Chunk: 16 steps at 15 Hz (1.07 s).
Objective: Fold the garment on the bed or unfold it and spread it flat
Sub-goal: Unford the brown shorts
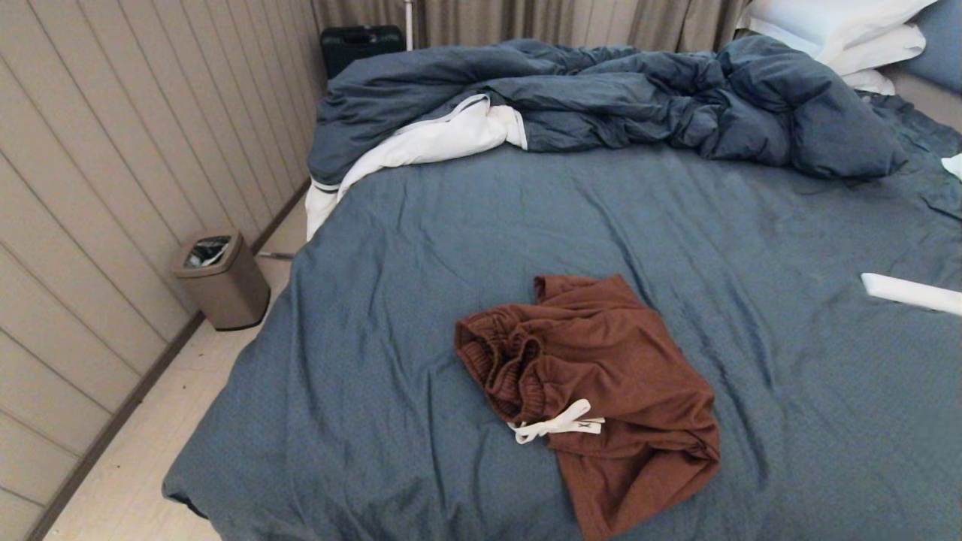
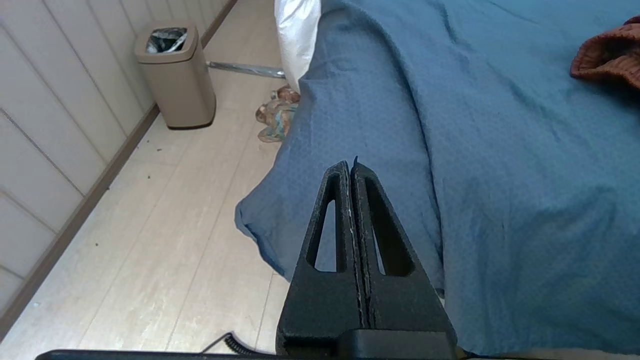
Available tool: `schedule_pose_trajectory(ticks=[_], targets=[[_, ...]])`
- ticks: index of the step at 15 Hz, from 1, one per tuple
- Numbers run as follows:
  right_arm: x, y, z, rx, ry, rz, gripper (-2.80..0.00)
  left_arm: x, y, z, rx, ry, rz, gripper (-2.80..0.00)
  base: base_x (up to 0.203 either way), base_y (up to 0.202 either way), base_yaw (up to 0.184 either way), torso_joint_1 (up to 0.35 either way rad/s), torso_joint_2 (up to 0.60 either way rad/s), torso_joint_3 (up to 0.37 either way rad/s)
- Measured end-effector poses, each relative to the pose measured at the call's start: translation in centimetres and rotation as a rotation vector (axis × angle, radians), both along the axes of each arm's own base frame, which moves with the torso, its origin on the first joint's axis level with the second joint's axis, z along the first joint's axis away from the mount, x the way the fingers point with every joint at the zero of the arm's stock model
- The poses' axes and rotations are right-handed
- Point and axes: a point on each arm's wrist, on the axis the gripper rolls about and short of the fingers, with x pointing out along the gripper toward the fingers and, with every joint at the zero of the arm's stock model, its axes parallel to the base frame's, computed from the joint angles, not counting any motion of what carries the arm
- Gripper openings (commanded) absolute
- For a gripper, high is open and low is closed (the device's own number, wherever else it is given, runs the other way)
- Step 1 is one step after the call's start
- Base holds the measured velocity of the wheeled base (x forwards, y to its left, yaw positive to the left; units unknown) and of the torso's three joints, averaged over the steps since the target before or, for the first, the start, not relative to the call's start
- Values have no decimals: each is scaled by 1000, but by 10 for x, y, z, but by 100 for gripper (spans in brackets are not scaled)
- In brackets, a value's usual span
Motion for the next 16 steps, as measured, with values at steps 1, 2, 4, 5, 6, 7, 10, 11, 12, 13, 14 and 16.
schedule_pose_trajectory(ticks=[1,2,4,5,6,7,10,11,12,13,14,16], targets=[[0,0,0,0,0,-1,-280,0,0,0,-1,0,0,-280,0,0,0,0,0,0],[0,0,0,0,1,-1,-280,0,0,0,-3,0,0,-280,0,0,0,0,0,0],[0,0,0,0,1,-1,-280,0,0,0,-3,0,0,-280,0,0,0,0,0,0],[0,0,0,0,1,-1,-280,0,0,0,-3,0,0,-280,0,0,0,0,0,0],[0,0,0,0,1,-1,-280,0,0,0,-3,0,0,-280,0,0,0,0,0,0],[0,0,0,0,1,-1,-280,0,0,0,-3,1,0,-280,0,0,0,0,0,0],[0,0,0,0,1,-2,-280,0,0,0,-3,1,0,-280,0,0,0,0,0,0],[0,0,0,0,1,-2,-280,0,0,0,-3,1,0,-280,0,0,0,0,0,0],[0,0,0,0,1,-2,-280,0,0,0,-2,1,0,-280,0,0,0,0,0,0],[0,0,0,-5,1,1,-280,0,0,0,-2,1,0,-280,0,0,0,0,0,0],[0,0,0,-10,-2,4,-280,0,0,0,-2,1,0,-280,0,0,0,0,0,0],[0,0,0,-13,4,5,-280,0,0,0,-1,1,-1,-280,0,0,0,0,0,0]])
